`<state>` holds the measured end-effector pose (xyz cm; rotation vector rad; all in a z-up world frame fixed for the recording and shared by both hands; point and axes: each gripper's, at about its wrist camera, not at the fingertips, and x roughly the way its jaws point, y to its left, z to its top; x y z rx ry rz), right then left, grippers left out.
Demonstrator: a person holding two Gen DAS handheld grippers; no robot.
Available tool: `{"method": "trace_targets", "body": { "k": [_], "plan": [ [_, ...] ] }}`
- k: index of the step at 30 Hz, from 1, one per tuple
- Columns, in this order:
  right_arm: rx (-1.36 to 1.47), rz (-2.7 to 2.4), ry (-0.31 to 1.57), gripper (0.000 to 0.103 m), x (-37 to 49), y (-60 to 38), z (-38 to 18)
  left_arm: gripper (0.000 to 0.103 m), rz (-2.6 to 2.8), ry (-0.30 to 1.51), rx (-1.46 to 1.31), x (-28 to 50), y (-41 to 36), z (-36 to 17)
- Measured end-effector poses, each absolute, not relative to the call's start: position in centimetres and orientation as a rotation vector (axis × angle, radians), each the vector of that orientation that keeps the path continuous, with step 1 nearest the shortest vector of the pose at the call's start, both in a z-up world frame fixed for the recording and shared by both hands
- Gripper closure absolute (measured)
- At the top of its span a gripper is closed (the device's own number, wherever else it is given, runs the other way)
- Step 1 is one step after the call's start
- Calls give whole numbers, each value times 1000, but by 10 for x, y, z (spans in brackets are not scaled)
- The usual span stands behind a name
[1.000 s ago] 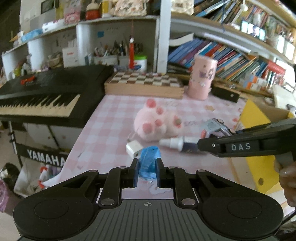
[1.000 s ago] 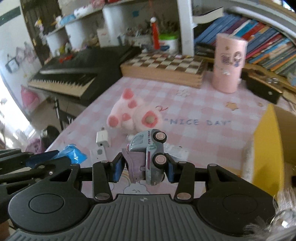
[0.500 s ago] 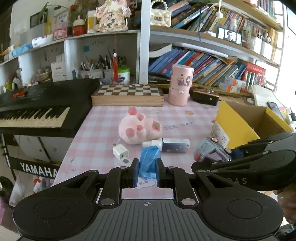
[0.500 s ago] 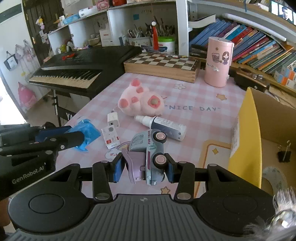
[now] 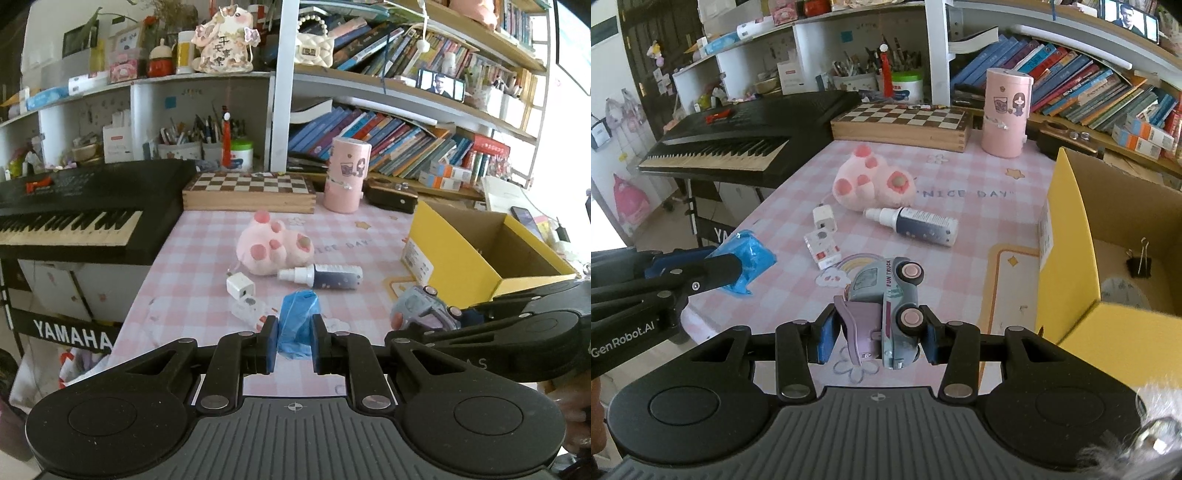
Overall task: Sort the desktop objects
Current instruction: 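Lift the blue bag and grey car and carry both toward the yellow box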
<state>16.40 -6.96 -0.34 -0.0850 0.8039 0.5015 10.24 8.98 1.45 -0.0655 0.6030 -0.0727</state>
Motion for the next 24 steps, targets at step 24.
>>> {"method": "trace_targets", "body": {
  "k": [24],
  "plan": [
    [-19,411,797,61,47,-83,-9,87,-194,607,-29,13,84,18]
  ]
}}
